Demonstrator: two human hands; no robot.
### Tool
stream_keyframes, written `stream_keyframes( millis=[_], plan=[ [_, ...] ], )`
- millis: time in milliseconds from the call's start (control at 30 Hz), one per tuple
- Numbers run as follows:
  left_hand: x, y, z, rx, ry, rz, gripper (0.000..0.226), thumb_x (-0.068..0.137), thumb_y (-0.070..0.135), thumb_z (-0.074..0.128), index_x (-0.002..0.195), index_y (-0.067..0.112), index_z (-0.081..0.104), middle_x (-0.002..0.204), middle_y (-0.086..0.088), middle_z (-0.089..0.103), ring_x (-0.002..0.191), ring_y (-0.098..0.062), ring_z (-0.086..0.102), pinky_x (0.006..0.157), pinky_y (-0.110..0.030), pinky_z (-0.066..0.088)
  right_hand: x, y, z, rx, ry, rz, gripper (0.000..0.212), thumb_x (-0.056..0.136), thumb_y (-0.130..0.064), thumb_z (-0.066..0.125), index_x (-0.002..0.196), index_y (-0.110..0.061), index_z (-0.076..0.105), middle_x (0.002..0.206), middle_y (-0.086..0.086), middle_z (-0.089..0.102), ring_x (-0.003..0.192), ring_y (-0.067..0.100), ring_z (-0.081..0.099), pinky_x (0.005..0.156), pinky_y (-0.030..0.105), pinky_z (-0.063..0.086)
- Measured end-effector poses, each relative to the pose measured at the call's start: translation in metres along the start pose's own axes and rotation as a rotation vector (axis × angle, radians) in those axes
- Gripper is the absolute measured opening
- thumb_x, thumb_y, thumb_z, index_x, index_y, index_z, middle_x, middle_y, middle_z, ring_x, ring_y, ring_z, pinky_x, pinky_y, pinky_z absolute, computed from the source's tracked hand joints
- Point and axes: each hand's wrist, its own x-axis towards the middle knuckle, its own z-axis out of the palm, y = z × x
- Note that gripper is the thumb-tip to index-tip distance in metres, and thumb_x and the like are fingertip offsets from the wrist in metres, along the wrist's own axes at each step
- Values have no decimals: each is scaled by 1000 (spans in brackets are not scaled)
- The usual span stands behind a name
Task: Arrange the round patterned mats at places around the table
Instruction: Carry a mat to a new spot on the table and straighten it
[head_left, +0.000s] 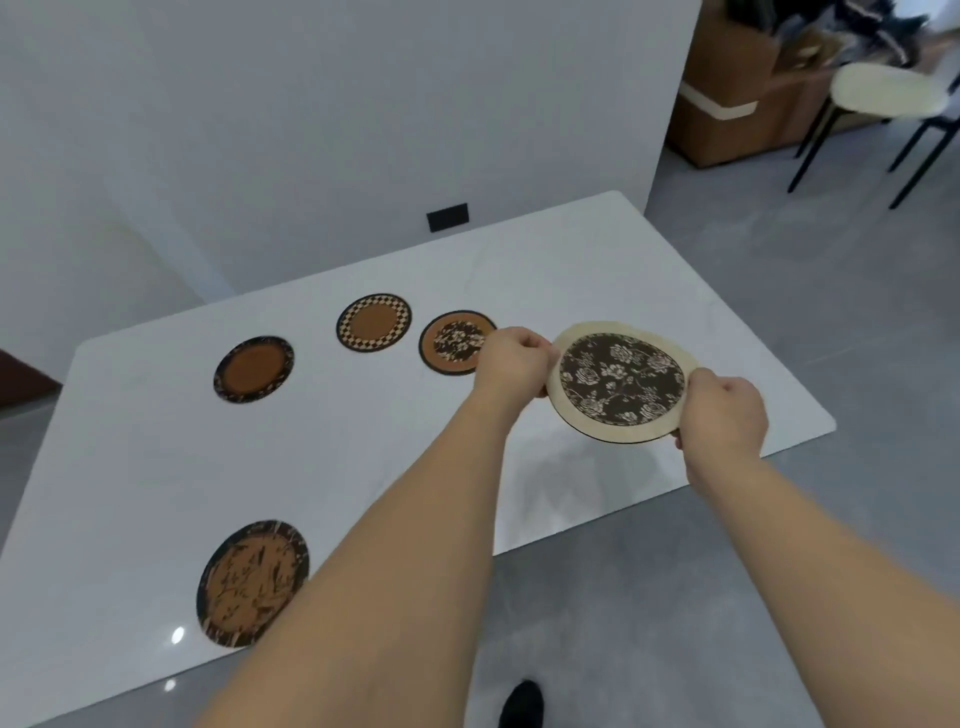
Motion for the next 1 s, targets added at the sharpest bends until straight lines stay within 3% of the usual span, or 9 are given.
stream_keyframes(
  millis=[100, 233, 467, 633, 767, 900, 1000],
  plan=[
    [4, 8, 50, 9, -76, 3, 9, 84, 2, 60, 76, 6, 63, 86, -17, 68, 74, -30, 65, 74, -49, 61, 24, 9, -32, 28, 155, 44, 17, 70, -31, 41, 57, -22, 36, 60, -3, 41, 60, 26, 38, 60, 33, 39],
    [-2, 22, 121, 25, -146, 30, 13, 85, 3, 60, 72, 7, 62, 83, -14, 67, 73, -28, 63, 74, -48, 61, 57, 22, -83, 33, 298, 98, 17, 71, -34, 41, 60, -22, 40, 65, -6, 45, 55, 19, 40, 52, 30, 32],
    [-32, 39, 246, 45, -257, 41, 17, 88, 2, 61, 72, 6, 59, 83, -15, 66, 73, -28, 63, 73, -45, 60, 111, 44, -189, 58, 428, 204, 20, 71, -35, 41, 57, -20, 41, 60, -8, 45, 68, 28, 44, 64, 34, 36],
    [-35, 50, 319, 67, -319, 36, 18, 89, 2, 62, 72, 7, 59, 86, -17, 66, 74, -29, 63, 74, -47, 60, 152, 59, -239, 141, 522, 281, 19, 72, -32, 41, 58, -19, 43, 60, -8, 47, 56, 20, 42, 53, 30, 32],
    [-19, 55, 379, 85, -377, 26, 20, 89, 3, 62, 70, 9, 60, 79, -14, 66, 70, -27, 63, 63, -37, 60, 193, 68, -270, 179, 592, 325, 18, 73, -32, 41, 61, -19, 45, 62, -6, 48, 58, 21, 42, 56, 29, 31],
    [-8, 65, 437, 113, -410, 1, 18, 89, 4, 63, 72, 11, 61, 72, -8, 65, 61, -18, 62, 46, -23, 52, 232, 78, -299, 222, 657, 359, 26, 75, -34, 40, 73, -13, 55, 68, -1, 52, 56, 20, 42, 48, 30, 29],
    [-6, 72, 478, 125, -420, -14, 20, 88, 4, 63, 70, 12, 60, 71, -7, 65, 60, -18, 62, 49, -24, 53, 262, 85, -322, 236, 657, 377, 26, 73, -35, 38, 68, -13, 52, 65, -1, 51, 62, 25, 43, 58, 31, 33]
  ],
)
